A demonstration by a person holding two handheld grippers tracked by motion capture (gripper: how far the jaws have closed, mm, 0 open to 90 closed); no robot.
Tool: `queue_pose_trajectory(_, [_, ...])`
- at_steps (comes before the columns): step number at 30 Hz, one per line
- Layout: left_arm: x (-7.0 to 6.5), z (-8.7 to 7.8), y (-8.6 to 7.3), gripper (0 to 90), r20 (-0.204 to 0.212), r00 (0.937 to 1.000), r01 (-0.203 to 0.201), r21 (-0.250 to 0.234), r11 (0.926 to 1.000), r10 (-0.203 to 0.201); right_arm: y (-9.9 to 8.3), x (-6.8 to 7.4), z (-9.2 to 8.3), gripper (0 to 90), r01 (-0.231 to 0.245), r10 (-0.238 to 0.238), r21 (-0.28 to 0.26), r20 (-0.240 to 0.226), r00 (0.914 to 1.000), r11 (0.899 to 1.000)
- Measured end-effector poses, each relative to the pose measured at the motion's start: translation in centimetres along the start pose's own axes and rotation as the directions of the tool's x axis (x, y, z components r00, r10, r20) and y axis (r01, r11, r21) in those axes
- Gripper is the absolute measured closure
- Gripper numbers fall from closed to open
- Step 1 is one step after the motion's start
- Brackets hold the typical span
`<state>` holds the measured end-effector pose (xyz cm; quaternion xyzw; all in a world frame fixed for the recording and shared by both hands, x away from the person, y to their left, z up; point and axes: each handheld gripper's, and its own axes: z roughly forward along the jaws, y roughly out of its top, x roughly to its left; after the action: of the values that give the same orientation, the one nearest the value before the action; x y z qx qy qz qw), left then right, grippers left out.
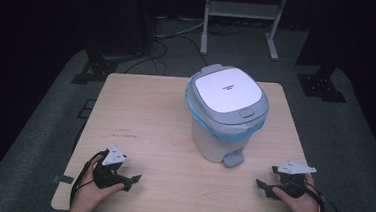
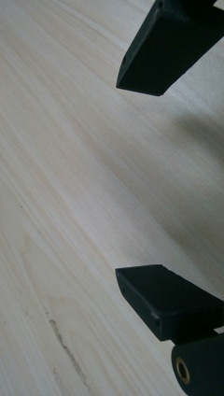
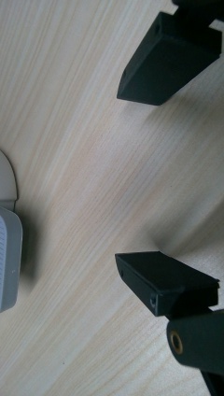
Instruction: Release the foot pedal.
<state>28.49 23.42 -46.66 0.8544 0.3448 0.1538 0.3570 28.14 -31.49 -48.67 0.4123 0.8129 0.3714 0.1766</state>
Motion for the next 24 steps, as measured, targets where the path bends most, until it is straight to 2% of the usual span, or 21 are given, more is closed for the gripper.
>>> queue_pose_trajectory(9, [0.05,0.86,-0.54,7.7,-0.004,0.9999,-0.010,0.048,0.9988,0.010,-0.12,-0.08,-0.09,15.3,0.003,-0.003,0.015,-0.003,1.0000,1.000])
queue_pose_trajectory(19, [0.16,1.04,-0.84,2.5,0.024,0.9996,-0.018,0.037,0.9992,0.018,-0.12,0.00,-0.06,14.5,0.007,-0.007,0.019,0.004,1.0000,1.000])
queue_pose_trajectory(24, [0.22,1.07,-1.05,2.1,0.024,0.9995,-0.022,0.016,0.9996,0.022,-0.12,0.00,-0.05,14.0,0.009,-0.009,0.020,0.003,1.0000,1.000])
